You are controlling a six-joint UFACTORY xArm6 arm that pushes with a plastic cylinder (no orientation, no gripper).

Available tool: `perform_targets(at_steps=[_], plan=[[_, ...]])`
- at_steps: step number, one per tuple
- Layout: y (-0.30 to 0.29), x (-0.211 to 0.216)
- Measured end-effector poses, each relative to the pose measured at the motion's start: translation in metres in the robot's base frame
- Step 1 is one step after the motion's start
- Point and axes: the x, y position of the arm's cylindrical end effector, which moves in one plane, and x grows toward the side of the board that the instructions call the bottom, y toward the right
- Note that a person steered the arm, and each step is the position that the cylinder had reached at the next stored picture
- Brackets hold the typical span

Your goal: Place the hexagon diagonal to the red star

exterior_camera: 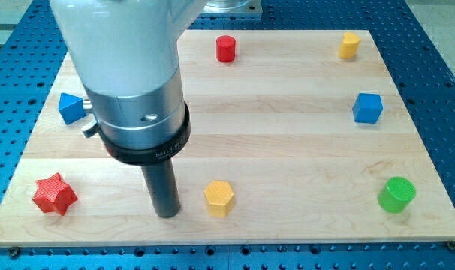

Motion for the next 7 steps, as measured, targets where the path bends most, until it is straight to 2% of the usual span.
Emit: perform_targets(at_steps=[1, 2, 3, 5, 6, 7], plan=[[0.021, 0.024], [0.051, 0.024], [0.053, 0.015], [0.068, -0.063], [0.063, -0.047], [0.028, -0.006]])
